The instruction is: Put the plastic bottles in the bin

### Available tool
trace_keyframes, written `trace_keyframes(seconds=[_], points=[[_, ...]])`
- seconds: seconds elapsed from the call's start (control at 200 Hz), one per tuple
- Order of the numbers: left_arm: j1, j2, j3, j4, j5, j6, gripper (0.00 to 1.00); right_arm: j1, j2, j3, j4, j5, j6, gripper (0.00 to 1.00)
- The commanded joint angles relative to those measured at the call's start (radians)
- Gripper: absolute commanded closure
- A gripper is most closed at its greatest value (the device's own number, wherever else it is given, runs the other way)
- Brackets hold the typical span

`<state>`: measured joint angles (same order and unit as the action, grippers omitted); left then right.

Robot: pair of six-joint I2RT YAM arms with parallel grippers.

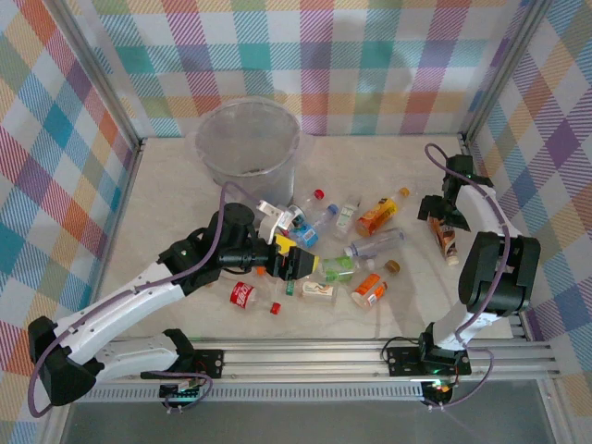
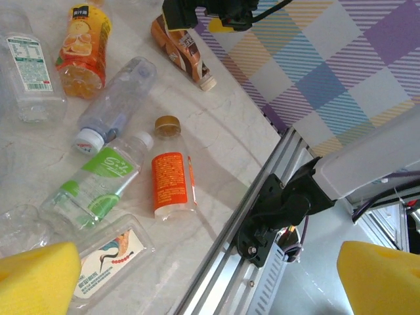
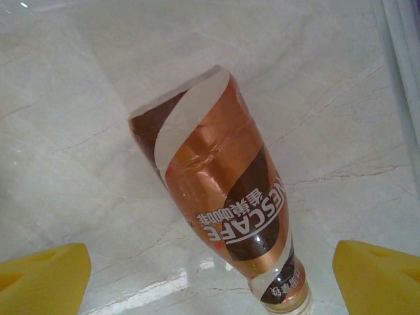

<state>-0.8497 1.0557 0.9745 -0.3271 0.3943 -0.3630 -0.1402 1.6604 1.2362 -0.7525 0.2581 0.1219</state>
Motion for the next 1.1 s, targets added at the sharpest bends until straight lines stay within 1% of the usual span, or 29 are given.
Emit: trace_keyframes(seconds=[0.0, 0.115, 0.19, 0.25, 0.385, 0.57, 0.715, 0.86, 0.965, 1.095], points=[[-0.012, -0.035, -0.026, 0.04, 0.007, -0.001, 0.0, -0.004, 0.035, 0.023, -0.007, -0.039, 0.003, 0.05], [-0.011, -0.035, -0.02, 0.015, -0.002, -0.006, 0.0, -0.004, 0.056, 0.011, -0.004, -0.046, 0.018, 0.07], [-0.011, -0.039, -0.02, 0.011, -0.021, -0.027, 0.0, -0.004, 0.078, 0.014, -0.012, -0.032, 0.027, 0.1], [-0.011, -0.041, -0.019, 0.01, -0.036, -0.054, 0.0, -0.004, 0.091, 0.013, -0.019, -0.027, 0.031, 0.1], [-0.011, -0.04, -0.005, -0.025, -0.02, -0.072, 0.0, -0.006, 0.104, 0.005, -0.018, -0.016, 0.046, 0.14], [-0.012, -0.055, -0.018, -0.031, -0.03, -0.049, 0.0, -0.006, 0.117, -0.003, -0.018, -0.036, 0.068, 0.18], [-0.011, -0.072, -0.022, -0.031, -0.022, -0.009, 0.0, -0.006, 0.142, 0.002, -0.021, 0.014, 0.068, 0.18], [-0.012, -0.08, -0.029, -0.034, -0.033, 0.001, 0.0, -0.006, 0.154, 0.014, -0.02, 0.057, 0.067, 0.16], [-0.011, -0.077, -0.029, -0.035, -0.034, -0.001, 0.0, -0.006, 0.164, 0.023, -0.019, 0.046, 0.065, 0.17], [-0.012, -0.075, -0.03, -0.038, -0.035, -0.002, 0.0, -0.006, 0.181, 0.026, -0.019, 0.038, 0.068, 0.2]])
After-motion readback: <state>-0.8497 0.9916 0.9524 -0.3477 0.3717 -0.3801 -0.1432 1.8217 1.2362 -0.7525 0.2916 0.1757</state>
